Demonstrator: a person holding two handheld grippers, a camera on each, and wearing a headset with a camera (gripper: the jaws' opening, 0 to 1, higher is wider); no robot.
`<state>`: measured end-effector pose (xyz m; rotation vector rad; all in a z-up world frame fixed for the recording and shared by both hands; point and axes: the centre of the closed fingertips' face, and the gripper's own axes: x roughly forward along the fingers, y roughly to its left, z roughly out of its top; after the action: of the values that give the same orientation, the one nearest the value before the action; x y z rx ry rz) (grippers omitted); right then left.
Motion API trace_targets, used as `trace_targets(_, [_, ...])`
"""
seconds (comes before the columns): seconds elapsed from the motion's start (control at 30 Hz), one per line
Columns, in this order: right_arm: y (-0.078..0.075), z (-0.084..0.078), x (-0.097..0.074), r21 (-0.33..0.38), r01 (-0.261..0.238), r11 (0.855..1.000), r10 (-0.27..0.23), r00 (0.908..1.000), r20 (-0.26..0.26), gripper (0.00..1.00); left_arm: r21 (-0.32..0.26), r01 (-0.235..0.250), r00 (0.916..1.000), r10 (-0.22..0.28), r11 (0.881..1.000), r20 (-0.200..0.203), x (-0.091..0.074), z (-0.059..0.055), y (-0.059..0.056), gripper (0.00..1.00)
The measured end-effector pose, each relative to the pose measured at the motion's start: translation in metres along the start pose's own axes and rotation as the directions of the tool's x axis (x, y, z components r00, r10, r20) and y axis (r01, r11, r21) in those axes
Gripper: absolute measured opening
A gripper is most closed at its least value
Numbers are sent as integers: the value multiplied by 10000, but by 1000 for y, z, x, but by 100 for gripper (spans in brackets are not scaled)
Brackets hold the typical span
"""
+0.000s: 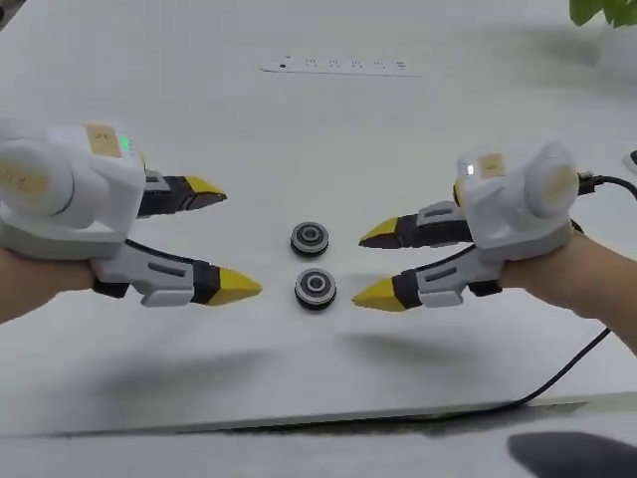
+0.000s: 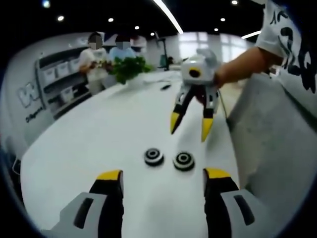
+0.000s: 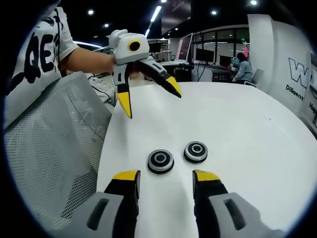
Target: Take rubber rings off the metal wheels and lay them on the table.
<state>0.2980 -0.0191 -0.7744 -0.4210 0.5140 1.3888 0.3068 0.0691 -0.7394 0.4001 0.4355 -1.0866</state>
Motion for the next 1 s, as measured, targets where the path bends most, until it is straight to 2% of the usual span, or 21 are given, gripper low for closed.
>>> trace_targets(0.3, [2,-3,9,32,-269,9996,270,9996,-115,37,-154,445,9990,-446,9989,-78,15,-3,-10,64])
trace_targets(1.0, [3,-6,24,196,-608,9980,612,9979,-233,33,-18,1090,9936,-1090,9940,-299,37,-5,-23,54])
